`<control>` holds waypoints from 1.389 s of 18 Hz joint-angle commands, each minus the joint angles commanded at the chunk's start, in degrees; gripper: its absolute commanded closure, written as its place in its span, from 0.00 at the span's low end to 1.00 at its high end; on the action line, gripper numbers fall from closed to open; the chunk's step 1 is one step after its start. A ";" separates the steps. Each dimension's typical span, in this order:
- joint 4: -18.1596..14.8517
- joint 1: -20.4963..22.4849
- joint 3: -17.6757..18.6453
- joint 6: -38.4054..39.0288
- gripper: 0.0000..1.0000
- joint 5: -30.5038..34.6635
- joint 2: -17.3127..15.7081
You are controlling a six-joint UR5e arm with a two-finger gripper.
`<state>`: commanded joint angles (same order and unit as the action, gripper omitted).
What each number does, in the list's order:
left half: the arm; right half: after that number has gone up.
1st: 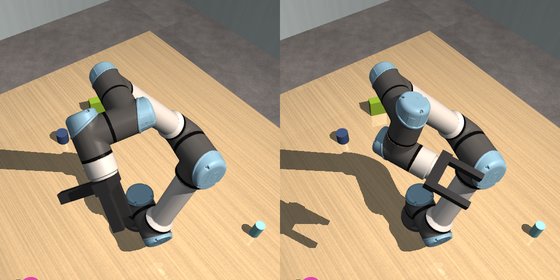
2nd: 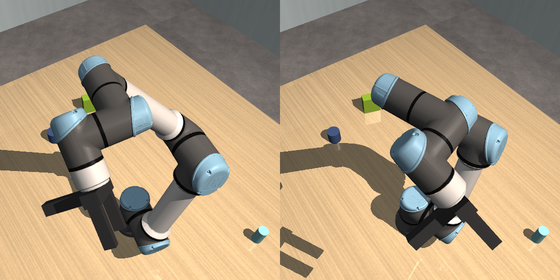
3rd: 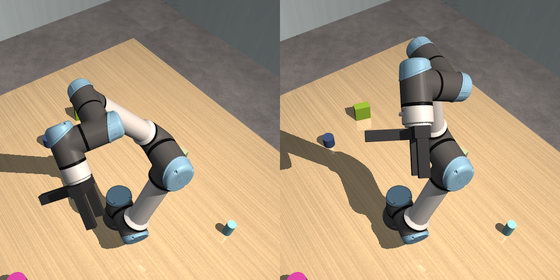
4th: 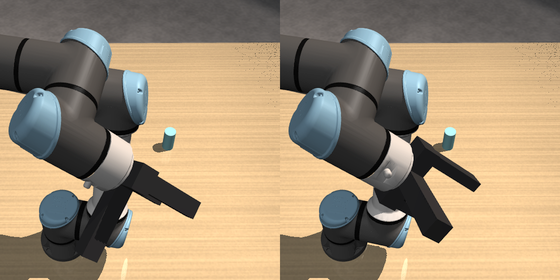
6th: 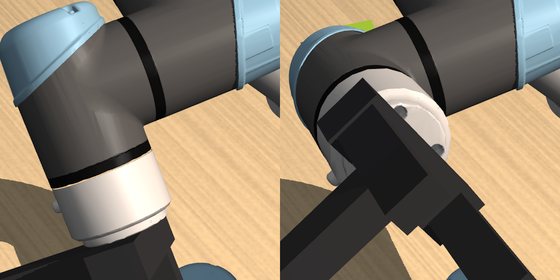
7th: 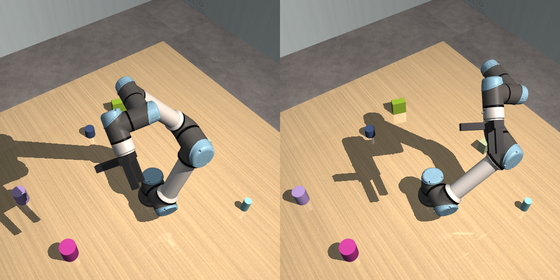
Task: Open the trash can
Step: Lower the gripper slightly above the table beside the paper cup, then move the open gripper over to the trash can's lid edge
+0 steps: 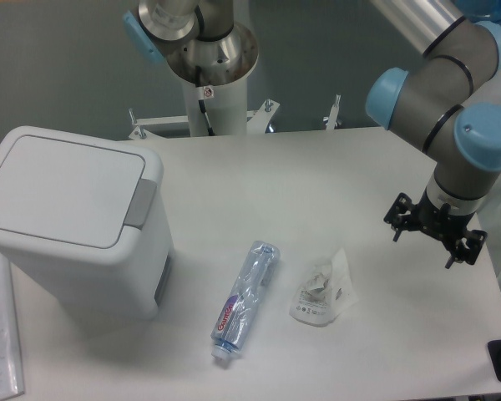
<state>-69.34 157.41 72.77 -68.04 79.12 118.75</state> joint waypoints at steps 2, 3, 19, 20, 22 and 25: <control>-0.18 -0.09 0.09 7.00 0.00 -5.97 -0.71; -0.18 -0.09 0.09 11.57 0.00 -8.87 -1.06; -0.79 -14.05 6.06 29.01 0.00 -16.27 -10.46; -0.79 -14.67 6.93 29.54 0.00 -17.76 -11.60; -0.70 -15.03 8.96 29.63 0.00 -19.61 -14.50; -0.70 -15.20 10.98 29.63 0.00 -22.95 -17.40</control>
<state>-70.05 142.21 83.75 -38.41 56.18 101.35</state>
